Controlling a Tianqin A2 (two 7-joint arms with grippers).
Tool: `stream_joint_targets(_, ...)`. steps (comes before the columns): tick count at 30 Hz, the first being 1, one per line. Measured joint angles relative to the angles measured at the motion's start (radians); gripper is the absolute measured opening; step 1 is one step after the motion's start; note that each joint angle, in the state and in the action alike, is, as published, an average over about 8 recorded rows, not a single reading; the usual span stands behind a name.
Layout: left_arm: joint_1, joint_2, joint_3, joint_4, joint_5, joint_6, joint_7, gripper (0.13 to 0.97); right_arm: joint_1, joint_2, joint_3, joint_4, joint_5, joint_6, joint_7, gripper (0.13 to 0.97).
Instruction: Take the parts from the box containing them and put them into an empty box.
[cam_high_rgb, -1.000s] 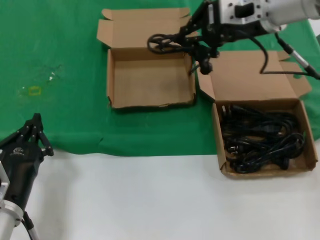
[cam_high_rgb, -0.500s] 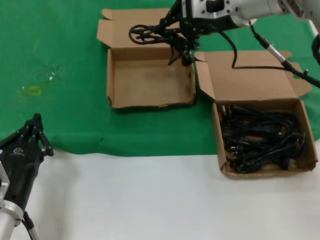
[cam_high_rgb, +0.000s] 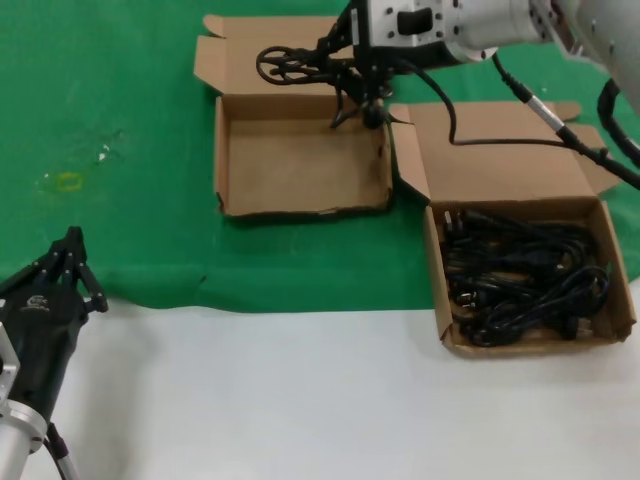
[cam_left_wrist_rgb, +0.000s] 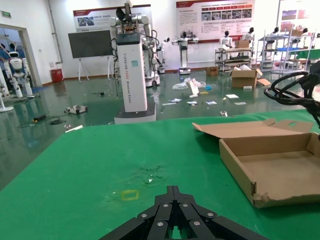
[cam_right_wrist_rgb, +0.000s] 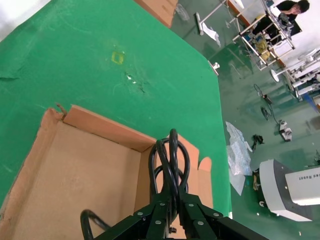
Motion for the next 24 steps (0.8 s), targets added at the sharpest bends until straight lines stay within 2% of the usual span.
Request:
stream_joint_targets(17,0.0,0.0,0.0,0.0,0.0,0.0,0.0,0.144,-0.021,-0.021,0.013,-0.017,0.007,0.026,-0.046,0.19)
stream_joint_targets(24,0.0,0.0,0.0,0.0,0.0,0.0,0.0,0.144,-0.028,-0.024,0.001,-0.003,0.019,0.026,-0.047,0.264)
